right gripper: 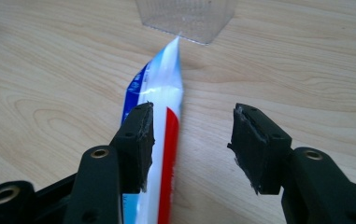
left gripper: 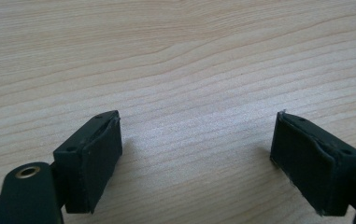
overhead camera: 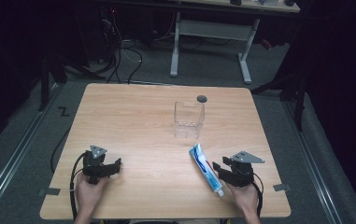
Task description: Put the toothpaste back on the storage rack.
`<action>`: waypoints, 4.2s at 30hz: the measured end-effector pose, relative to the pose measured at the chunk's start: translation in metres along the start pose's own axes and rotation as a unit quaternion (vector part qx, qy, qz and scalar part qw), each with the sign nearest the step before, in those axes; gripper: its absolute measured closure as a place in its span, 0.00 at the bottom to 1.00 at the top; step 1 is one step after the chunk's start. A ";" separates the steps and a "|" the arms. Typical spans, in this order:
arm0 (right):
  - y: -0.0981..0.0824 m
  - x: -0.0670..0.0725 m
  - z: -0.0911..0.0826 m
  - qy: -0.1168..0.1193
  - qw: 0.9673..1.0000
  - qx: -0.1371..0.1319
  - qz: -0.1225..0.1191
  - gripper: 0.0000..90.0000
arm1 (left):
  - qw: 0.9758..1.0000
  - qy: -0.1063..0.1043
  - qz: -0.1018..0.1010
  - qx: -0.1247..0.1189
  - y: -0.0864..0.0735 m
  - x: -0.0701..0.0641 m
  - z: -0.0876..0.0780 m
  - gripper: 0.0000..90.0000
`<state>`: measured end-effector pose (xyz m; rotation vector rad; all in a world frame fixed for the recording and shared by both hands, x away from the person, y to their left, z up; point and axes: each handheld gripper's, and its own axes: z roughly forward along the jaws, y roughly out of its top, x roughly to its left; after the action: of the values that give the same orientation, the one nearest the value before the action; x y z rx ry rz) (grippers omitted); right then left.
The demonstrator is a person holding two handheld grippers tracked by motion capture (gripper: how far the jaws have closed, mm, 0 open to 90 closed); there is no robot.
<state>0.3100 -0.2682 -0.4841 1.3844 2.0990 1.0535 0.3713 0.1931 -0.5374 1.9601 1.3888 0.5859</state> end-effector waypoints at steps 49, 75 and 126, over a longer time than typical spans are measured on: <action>0.034 0.034 0.065 -0.013 0.986 0.153 -0.068 0.50 | 1.000 -0.001 0.000 0.000 0.000 0.000 0.000 0.19; 0.037 0.030 0.078 -0.001 0.978 0.201 -0.055 0.49 | 1.000 -0.001 0.000 0.000 -0.001 0.000 -0.001 0.19; 0.040 0.030 0.076 0.031 0.973 0.211 -0.086 0.75 | 1.000 -0.002 0.001 0.001 -0.001 0.000 -0.001 0.19</action>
<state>0.3734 -0.2043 -0.4990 1.3264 2.5412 0.6105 0.3703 0.1936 -0.5373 1.9627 1.3853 0.5817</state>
